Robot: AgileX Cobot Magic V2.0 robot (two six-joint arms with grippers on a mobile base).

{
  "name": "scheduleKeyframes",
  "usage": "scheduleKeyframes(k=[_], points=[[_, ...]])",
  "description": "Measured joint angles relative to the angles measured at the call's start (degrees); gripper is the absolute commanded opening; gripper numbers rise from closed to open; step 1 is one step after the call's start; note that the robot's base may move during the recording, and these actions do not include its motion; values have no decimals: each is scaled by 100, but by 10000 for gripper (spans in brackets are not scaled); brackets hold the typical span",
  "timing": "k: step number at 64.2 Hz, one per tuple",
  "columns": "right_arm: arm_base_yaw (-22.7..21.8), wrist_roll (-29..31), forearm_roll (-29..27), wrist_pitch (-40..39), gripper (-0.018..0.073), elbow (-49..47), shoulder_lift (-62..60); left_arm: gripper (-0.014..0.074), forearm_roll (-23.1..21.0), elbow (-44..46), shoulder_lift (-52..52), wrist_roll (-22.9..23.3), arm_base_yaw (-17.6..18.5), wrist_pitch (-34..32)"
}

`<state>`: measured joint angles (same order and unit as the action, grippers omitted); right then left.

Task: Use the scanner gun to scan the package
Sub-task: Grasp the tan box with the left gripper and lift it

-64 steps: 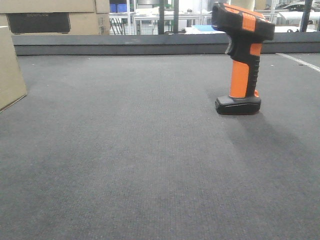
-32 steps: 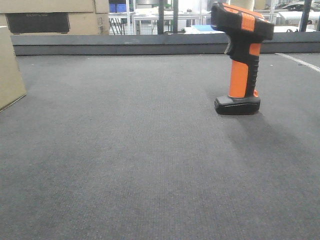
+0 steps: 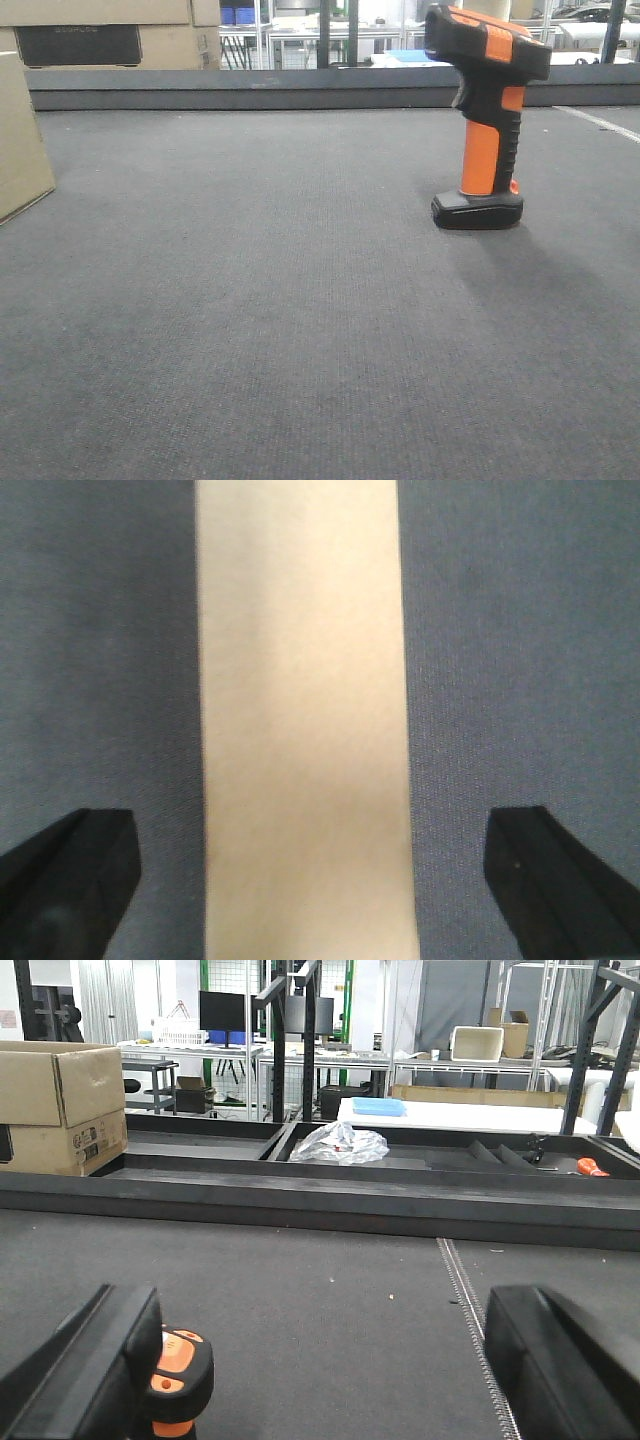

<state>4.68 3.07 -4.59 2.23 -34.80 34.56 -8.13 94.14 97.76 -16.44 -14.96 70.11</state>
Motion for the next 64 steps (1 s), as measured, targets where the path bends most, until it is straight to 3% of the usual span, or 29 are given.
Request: scheduleKeyframes(k=[28, 38, 48, 64], points=[[0, 0, 0, 0, 559, 0, 0, 569, 2, 0, 607, 0, 13, -11], [0, 0, 0, 10, 559, 0, 0, 304, 11, 0, 621, 0, 13, -11], [0, 0, 0, 60, 559, 0, 0, -106, 14, 0, 621, -12, 13, -11], [0, 0, 0, 107, 559, 0, 0, -111, -8, 0, 583, -12, 13, -11]])
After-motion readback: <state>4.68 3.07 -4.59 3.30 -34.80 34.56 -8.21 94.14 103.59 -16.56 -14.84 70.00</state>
